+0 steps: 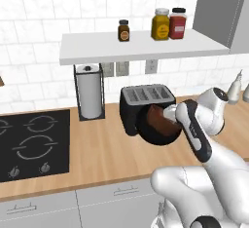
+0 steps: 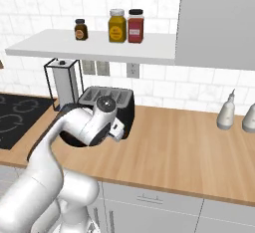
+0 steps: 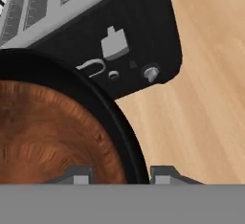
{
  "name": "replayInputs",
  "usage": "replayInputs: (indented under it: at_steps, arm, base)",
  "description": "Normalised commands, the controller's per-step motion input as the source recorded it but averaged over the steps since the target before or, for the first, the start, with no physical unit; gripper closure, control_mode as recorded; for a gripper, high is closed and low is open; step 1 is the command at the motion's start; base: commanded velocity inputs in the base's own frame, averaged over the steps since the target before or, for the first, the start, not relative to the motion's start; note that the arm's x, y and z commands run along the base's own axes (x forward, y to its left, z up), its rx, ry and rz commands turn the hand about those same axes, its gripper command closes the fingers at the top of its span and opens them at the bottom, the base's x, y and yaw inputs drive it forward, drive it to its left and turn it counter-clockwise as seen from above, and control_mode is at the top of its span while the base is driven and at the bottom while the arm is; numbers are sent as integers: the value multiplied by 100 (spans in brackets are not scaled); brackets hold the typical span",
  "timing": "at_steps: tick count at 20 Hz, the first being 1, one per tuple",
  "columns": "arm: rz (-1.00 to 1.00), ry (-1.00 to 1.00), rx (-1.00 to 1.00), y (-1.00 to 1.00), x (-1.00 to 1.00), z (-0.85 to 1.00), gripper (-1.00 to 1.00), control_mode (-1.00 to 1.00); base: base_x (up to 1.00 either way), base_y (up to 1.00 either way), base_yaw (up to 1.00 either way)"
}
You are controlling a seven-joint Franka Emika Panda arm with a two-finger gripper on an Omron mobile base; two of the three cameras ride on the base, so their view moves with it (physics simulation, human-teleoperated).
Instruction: Pick up the bowls on the counter and stack them on top of one another in the open cabinet. Place the smaller bowl on top of the larger bowl.
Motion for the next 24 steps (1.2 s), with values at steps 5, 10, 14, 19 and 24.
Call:
replayInputs:
  at_steps: [5, 10, 14, 19, 24]
  arm:
    - [-22, -28, 18, 80, -48, 100, 100, -100]
    - [-11, -20, 7, 93, -28, 100, 100, -100]
    - [-3, 2, 4, 65, -27, 100, 100, -100]
    - [-2, 11, 0, 71, 5, 100, 100, -100]
    - [-32, 6, 0, 72, 54, 100, 100, -100]
  base:
    - [0, 0, 0]
    - [0, 0, 0]
    - [0, 0, 0]
    - [0, 0, 0]
    - [0, 0, 0]
